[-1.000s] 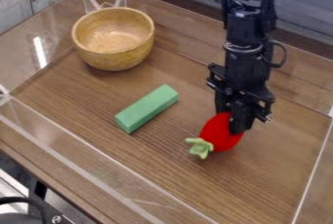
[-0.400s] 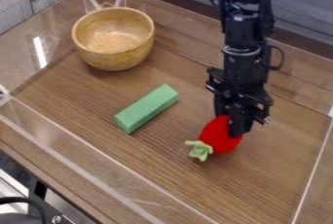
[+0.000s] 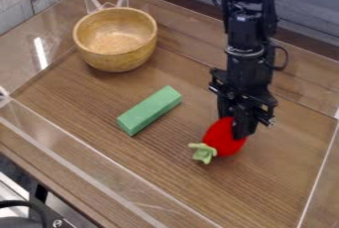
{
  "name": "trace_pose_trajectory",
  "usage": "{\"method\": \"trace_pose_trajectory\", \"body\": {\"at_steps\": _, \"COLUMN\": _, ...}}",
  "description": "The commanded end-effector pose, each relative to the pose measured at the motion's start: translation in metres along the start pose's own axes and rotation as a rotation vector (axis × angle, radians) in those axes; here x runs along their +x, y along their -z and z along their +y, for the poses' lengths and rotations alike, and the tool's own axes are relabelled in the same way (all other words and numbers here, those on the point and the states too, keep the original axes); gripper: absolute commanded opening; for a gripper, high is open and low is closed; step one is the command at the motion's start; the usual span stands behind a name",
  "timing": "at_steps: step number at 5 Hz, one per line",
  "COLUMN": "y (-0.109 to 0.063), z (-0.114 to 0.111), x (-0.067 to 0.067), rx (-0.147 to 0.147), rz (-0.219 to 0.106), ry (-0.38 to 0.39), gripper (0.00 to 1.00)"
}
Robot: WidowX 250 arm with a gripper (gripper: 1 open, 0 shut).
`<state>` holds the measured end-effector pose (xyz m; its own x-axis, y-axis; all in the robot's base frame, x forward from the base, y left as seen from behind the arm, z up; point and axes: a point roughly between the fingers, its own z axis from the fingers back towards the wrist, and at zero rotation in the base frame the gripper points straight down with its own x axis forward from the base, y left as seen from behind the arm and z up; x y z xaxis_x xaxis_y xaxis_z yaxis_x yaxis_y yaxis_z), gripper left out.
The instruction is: Move the red object to the right side of the table
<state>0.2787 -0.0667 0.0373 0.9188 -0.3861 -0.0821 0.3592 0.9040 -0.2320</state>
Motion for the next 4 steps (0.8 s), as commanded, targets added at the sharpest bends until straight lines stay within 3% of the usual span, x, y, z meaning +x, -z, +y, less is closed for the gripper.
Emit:
{"method": "trace_pose_trajectory", "body": {"at_steps": 1, "y": -0.0082, "z": 0.0022, "x": 0.0023, "rx": 0.003, "rz": -0.032, "ry": -0.006, "gripper": 0.00}}
{"method": "trace_pose_trajectory", "body": {"at_steps": 4, "y": -0.0063, "z": 0.0034, "x": 0.0033, "rx": -0.008, "rz": -0.033, "ry": -0.015, "gripper": 0.00}}
